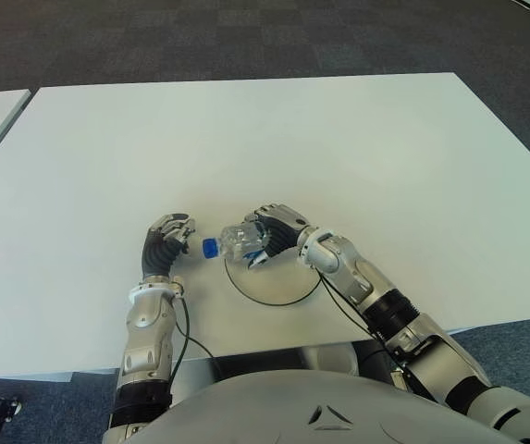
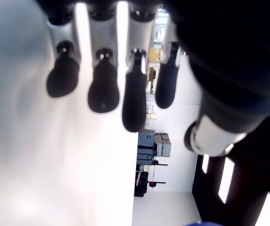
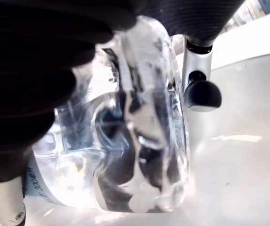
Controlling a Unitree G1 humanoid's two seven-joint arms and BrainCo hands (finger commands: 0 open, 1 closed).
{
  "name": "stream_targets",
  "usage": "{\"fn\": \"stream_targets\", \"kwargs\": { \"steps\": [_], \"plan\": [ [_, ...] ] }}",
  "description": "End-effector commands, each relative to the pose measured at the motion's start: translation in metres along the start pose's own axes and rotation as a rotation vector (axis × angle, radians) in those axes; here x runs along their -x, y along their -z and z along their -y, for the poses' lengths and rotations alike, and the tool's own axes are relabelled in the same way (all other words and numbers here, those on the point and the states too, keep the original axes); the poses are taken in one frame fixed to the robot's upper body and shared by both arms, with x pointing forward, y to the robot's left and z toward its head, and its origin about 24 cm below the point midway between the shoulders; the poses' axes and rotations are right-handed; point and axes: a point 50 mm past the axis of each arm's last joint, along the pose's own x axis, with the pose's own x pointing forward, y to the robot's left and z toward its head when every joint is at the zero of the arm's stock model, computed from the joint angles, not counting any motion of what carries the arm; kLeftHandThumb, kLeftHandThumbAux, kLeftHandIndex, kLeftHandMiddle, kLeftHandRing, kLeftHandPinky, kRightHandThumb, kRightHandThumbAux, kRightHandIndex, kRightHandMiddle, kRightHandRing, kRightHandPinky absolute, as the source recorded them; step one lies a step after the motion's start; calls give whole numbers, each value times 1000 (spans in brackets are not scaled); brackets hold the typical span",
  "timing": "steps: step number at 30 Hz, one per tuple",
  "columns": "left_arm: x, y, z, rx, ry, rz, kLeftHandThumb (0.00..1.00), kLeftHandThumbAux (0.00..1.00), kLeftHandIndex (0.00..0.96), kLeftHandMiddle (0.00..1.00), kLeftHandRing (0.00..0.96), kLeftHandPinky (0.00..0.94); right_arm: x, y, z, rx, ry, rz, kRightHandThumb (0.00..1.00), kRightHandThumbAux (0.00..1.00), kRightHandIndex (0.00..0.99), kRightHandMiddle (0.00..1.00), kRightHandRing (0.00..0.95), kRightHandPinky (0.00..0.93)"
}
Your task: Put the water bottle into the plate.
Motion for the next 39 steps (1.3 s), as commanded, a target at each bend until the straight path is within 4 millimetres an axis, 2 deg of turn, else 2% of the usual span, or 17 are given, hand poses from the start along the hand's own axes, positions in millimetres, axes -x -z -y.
{"fn": "stream_targets", "kwargs": {
  "steps": [1, 2, 4, 5, 6, 7, 8, 9, 11, 12, 14, 17, 20, 32, 39],
  "plan": [
    [1, 6, 0, 6, 14, -28, 838, 679, 400, 561, 748, 736, 11, 10, -17, 52, -17, -52, 698, 722, 433, 786, 783, 764],
    [1, 7, -1, 3, 13, -30, 838, 679, 400, 560, 748, 735, 12, 9, -17, 53, -6, -50, 697, 721, 432, 772, 772, 754],
    [1, 7, -1, -3, 10, -35, 838, 679, 399, 560, 747, 733, 13, 8, -17, 58, 10, -41, 693, 719, 428, 671, 689, 688],
    [1, 7, -1, -6, 9, -37, 838, 679, 399, 560, 745, 732, 13, 8, -16, 61, 15, -36, 690, 719, 423, 555, 595, 624],
    [1, 7, -1, -11, 7, -40, 838, 679, 399, 560, 744, 731, 12, 7, -16, 77, 21, -17, 689, 718, 422, 514, 560, 601],
    [1, 7, -1, -14, 6, -41, 838, 679, 399, 560, 743, 732, 12, 6, -15, 88, 25, -4, 587, 662, 349, 401, 457, 515],
    [1, 7, -1, -17, 4, -43, 838, 679, 400, 560, 743, 732, 12, 5, -14, 111, 32, 19, 549, 643, 323, 360, 419, 485],
    [1, 7, -1, -19, 3, -44, 838, 679, 400, 561, 742, 735, 12, 5, -13, 126, 37, 35, 484, 609, 257, 276, 336, 405],
    [1, 6, -1, -20, 2, -46, 838, 679, 400, 561, 742, 738, 12, 4, -13, 155, 46, 64, 409, 573, 179, 169, 229, 303],
    [1, 6, -1, -21, 1, -47, 838, 679, 400, 561, 742, 738, 12, 4, -12, 174, 54, 82, 397, 568, 166, 151, 210, 285],
    [1, 6, -1, -23, 0, -48, 838, 679, 399, 562, 743, 739, 12, 4, -11, 201, 69, 115, 339, 546, 109, 77, 121, 186],
    [1, 6, -1, -24, -1, -51, 838, 679, 399, 563, 743, 740, 14, 4, -10, 226, 86, 158, 301, 511, 43, 25, 39, 61],
    [1, 6, -1, -21, -1, -53, 838, 679, 399, 565, 745, 740, 15, 5, -10, 239, 87, 192, 298, 467, 14, 8, 12, 19],
    [1, 6, -1, -12, -2, -55, 838, 679, 400, 566, 747, 736, 20, 7, -14, 246, 16, 212, 373, 251, 0, 0, 0, 0],
    [2, 5, -1, -17, 1, -47, 838, 679, 399, 565, 746, 736, 22, 7, -16, 265, -9, 198, 414, 191, 0, 0, 0, 0]
  ]
}}
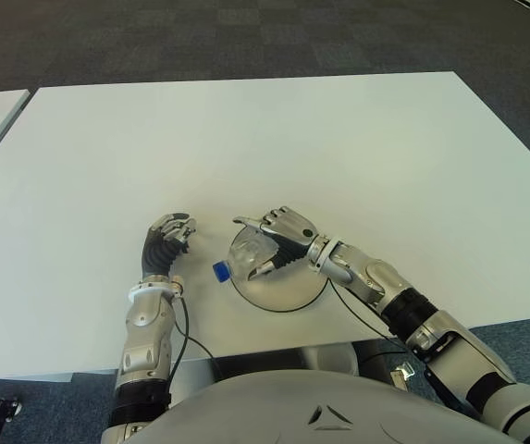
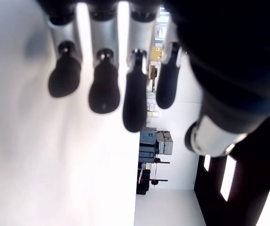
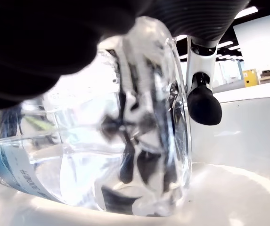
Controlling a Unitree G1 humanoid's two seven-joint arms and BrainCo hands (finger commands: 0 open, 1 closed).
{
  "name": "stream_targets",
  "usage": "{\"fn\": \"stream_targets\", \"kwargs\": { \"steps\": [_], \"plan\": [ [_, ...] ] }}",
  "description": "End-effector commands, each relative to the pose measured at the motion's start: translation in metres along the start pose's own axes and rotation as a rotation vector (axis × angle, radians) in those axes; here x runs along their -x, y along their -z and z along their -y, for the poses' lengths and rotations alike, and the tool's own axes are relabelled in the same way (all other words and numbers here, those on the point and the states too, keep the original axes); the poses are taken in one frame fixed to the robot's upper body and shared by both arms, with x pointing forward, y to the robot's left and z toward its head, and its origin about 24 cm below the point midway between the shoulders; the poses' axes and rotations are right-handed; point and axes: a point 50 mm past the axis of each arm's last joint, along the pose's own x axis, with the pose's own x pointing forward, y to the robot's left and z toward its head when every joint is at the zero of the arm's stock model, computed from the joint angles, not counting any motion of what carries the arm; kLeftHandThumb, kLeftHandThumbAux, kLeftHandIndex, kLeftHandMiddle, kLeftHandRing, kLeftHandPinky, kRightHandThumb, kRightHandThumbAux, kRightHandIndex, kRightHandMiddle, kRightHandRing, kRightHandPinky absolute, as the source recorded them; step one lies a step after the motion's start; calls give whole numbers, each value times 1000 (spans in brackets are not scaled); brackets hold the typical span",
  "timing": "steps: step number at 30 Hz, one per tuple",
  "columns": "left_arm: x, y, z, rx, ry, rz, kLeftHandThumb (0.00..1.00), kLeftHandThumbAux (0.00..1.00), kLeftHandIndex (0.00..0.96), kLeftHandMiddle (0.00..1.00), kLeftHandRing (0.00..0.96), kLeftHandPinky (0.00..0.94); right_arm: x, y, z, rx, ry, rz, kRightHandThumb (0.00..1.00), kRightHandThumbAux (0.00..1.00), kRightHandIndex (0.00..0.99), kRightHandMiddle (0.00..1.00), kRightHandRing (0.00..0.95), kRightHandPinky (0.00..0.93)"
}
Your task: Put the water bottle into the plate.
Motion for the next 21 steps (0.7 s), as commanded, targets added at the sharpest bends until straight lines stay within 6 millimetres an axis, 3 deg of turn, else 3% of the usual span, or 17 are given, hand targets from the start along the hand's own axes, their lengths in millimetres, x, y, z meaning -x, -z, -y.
{"fn": "stream_targets", "kwargs": {
  "steps": [1, 21],
  "plan": [
    [3, 6, -1, -6, -5, -33, 838, 679, 399, 565, 746, 736, 7, 1, -11, 12, -69, -26, 418, 187, 0, 0, 0, 0],
    [2, 6, -1, 0, 1, -26, 838, 678, 400, 557, 750, 738, 13, -3, -4, 42, -149, -48, 492, 138, 0, 0, 0, 0]
  ]
}}
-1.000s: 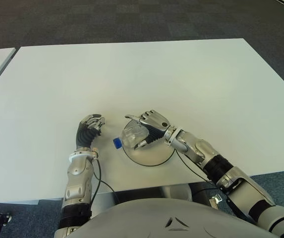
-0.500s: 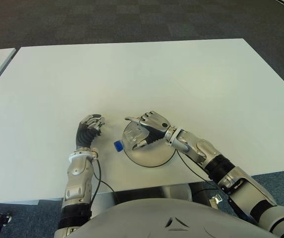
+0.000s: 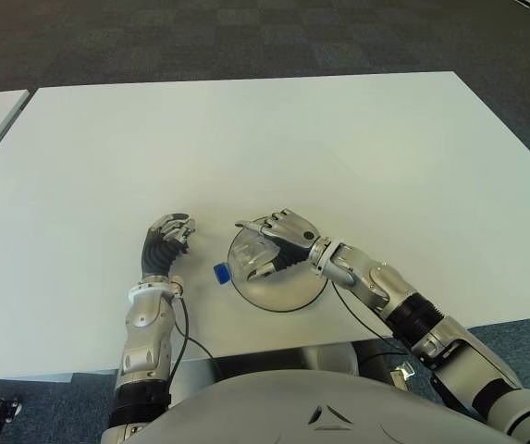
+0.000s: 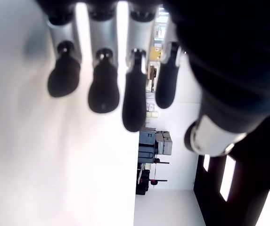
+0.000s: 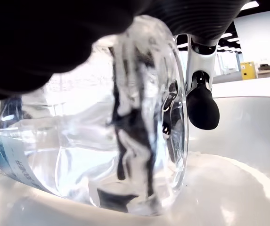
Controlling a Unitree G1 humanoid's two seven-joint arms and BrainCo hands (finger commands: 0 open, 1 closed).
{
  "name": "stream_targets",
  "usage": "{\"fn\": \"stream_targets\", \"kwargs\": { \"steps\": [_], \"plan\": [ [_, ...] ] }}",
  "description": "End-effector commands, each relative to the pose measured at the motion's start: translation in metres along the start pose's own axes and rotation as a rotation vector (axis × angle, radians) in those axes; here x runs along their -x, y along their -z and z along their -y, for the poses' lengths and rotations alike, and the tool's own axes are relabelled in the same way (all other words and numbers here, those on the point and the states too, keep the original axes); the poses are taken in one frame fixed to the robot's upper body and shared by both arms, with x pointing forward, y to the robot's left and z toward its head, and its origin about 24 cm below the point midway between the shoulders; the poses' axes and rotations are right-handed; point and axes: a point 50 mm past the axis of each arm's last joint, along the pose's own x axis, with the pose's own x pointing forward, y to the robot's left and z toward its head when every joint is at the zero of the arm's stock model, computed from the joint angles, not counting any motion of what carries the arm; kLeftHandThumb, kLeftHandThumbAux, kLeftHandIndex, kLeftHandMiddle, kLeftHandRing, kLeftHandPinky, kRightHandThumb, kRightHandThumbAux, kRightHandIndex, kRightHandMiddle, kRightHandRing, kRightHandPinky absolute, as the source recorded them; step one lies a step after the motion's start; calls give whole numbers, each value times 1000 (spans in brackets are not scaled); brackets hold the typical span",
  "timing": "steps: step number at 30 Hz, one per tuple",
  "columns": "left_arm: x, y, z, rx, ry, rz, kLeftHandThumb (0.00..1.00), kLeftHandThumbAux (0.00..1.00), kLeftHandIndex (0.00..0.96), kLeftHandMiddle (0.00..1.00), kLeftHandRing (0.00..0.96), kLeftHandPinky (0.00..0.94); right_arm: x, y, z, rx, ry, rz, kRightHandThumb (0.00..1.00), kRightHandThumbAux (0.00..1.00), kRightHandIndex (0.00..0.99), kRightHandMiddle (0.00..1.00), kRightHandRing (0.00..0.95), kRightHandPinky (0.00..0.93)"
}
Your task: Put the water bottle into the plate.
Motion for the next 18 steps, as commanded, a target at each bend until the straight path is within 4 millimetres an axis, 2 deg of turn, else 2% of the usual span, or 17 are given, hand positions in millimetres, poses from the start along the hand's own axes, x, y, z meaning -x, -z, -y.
{"fn": "stream_targets", "kwargs": {
  "steps": [1, 18],
  "plan": [
    [1, 6, -1, 0, 2, -31, 838, 678, 401, 556, 750, 738, 7, 1, -8, 6, -74, -25, 494, 138, 0, 0, 0, 0],
    [0, 7, -1, -1, 0, -31, 839, 677, 405, 555, 751, 747, 11, -1, 3, 32, -69, -54, 495, 134, 0, 0, 0, 0]
  ]
}}
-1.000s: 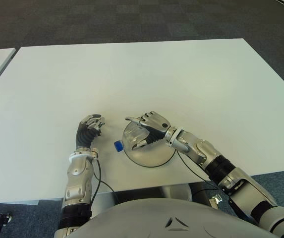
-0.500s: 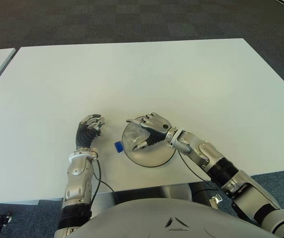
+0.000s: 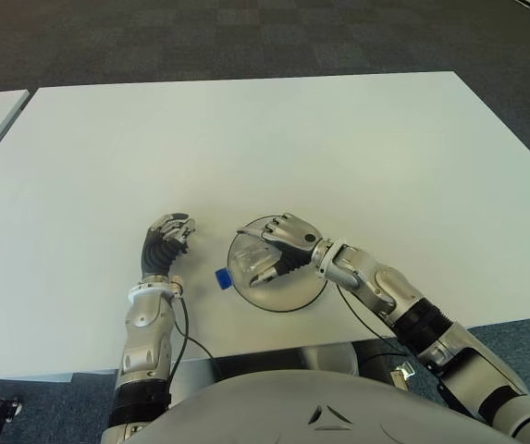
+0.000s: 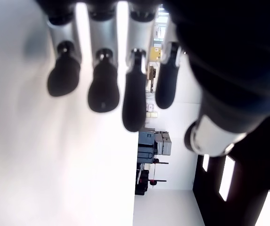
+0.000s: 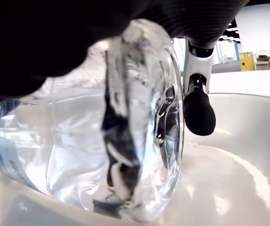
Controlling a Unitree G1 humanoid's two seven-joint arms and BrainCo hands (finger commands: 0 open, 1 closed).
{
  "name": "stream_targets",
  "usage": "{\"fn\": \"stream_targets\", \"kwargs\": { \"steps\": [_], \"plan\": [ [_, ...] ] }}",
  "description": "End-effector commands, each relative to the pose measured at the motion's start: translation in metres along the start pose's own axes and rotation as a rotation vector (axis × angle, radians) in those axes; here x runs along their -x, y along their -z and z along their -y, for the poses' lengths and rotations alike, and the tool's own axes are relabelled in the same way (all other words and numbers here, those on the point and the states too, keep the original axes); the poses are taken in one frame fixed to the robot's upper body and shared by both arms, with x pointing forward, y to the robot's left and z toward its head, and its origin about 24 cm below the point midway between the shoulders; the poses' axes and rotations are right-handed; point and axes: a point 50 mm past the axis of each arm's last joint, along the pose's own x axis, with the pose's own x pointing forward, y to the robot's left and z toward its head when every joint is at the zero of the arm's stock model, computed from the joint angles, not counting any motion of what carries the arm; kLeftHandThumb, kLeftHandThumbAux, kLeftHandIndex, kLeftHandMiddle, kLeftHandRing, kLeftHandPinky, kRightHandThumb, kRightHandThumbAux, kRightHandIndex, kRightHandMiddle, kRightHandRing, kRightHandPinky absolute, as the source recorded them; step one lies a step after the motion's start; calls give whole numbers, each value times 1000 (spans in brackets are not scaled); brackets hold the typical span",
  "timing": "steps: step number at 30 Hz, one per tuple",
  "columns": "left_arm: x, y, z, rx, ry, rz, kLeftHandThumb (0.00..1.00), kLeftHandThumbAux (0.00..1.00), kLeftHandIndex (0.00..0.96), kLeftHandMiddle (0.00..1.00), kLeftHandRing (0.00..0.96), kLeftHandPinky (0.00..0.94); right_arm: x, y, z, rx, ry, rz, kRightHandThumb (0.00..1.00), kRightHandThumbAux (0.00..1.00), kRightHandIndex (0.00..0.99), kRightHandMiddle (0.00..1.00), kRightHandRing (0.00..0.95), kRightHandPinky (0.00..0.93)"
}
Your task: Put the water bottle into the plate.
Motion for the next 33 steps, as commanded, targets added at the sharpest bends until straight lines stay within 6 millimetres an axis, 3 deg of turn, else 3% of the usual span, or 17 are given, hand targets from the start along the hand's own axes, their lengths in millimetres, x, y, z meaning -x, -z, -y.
{"fn": "stream_targets", "kwargs": {
  "steps": [1, 33],
  "plan": [
    [1, 7, -1, -3, 1, -35, 839, 677, 405, 555, 751, 747, 4, 2, -1, 12, -18, -36, 494, 134, 0, 0, 0, 0],
    [0, 7, -2, -9, -5, -42, 838, 679, 399, 556, 750, 734, 28, 1, 32, 85, 198, -150, 449, 210, 0, 0, 0, 0]
  ]
}}
